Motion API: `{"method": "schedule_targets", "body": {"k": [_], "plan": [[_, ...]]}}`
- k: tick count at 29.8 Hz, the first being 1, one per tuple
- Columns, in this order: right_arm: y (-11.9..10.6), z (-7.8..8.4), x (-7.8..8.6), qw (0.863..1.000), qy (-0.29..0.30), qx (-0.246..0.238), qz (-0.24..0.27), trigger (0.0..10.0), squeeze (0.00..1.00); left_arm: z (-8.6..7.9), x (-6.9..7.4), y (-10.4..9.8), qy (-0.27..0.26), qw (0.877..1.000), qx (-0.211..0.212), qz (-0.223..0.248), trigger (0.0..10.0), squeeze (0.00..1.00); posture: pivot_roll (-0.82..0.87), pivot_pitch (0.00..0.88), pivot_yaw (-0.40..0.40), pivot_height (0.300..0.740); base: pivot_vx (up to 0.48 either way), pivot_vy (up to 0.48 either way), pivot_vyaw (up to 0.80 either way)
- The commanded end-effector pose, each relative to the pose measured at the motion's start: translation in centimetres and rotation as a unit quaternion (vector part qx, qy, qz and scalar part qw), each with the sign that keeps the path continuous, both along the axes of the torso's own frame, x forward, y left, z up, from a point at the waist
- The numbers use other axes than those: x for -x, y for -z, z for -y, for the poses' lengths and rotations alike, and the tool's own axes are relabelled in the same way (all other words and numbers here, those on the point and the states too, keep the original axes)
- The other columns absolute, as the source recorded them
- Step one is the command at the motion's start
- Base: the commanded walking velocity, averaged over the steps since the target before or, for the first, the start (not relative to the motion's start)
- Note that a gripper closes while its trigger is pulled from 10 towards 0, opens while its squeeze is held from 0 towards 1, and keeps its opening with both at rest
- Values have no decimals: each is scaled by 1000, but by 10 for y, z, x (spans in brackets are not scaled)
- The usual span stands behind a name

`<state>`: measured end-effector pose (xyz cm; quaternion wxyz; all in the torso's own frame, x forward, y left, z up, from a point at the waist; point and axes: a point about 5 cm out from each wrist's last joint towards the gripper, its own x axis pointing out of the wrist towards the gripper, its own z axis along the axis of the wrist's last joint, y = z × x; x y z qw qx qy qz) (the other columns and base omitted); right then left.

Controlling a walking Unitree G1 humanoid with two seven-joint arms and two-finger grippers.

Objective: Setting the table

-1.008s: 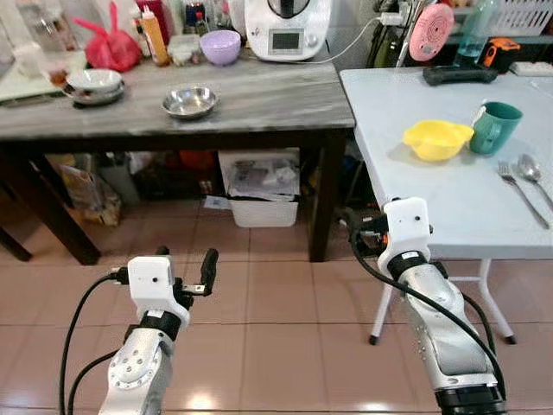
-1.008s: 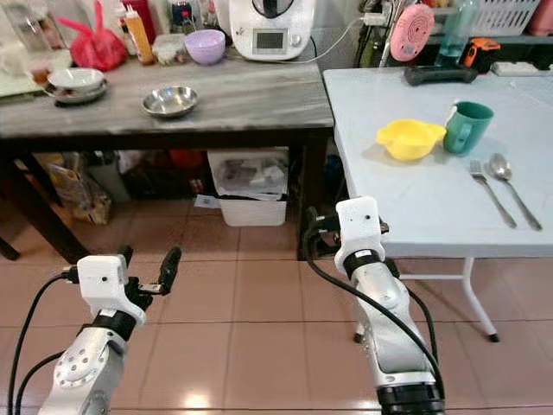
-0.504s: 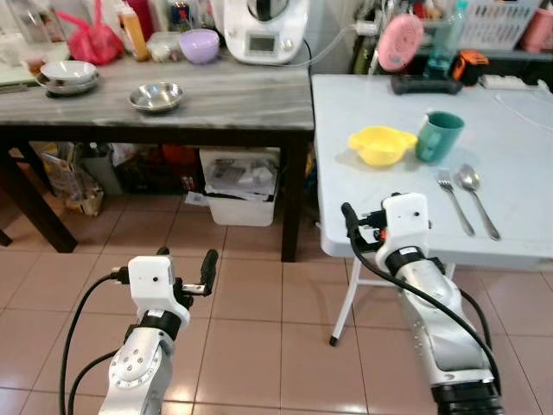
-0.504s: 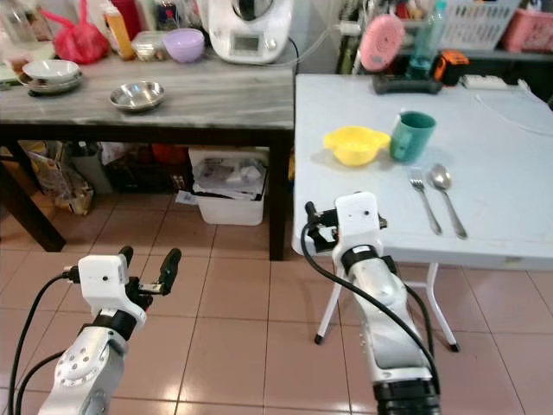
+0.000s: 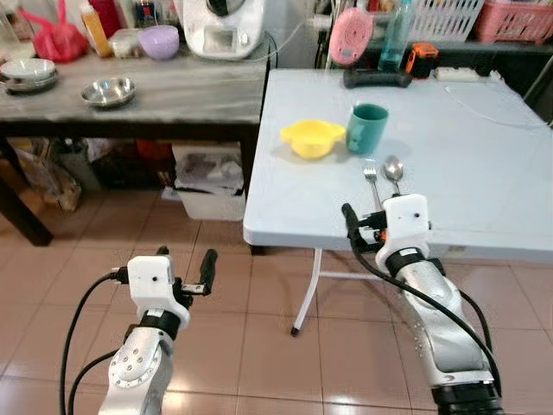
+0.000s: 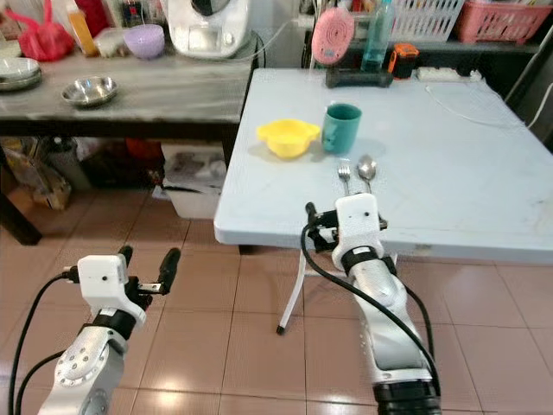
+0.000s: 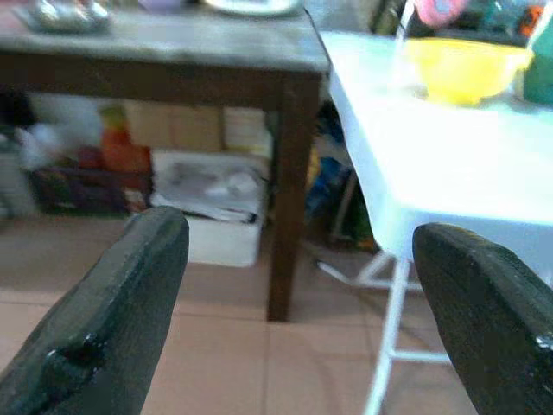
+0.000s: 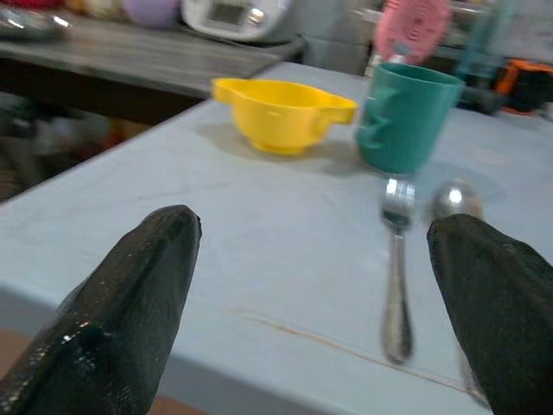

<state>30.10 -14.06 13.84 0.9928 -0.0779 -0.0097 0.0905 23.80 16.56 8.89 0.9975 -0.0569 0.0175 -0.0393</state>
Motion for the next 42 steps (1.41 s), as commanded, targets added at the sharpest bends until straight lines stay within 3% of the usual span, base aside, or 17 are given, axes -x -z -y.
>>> {"method": "schedule_targets", "body": {"k": [1, 23, 42], "plan": [[-6, 0, 0, 1000, 1, 0, 12, 10000, 0, 0, -1, -5, 7, 1000, 2, 14, 10000, 0, -123, 53, 54, 740, 0, 0, 0], [-7, -1, -2, 1000, -2, -3, 15, 10000, 0, 8, -4, -13, 35, 998, 22, 36, 10000, 0, -128, 46, 54, 740, 0, 0, -40], [-8, -2, -1, 1000, -1, 5, 20, 10000, 0, 12, -3, -10, 49, 998, 21, 31, 10000, 0, -132, 49, 55, 740, 351, 0, 0]]}}
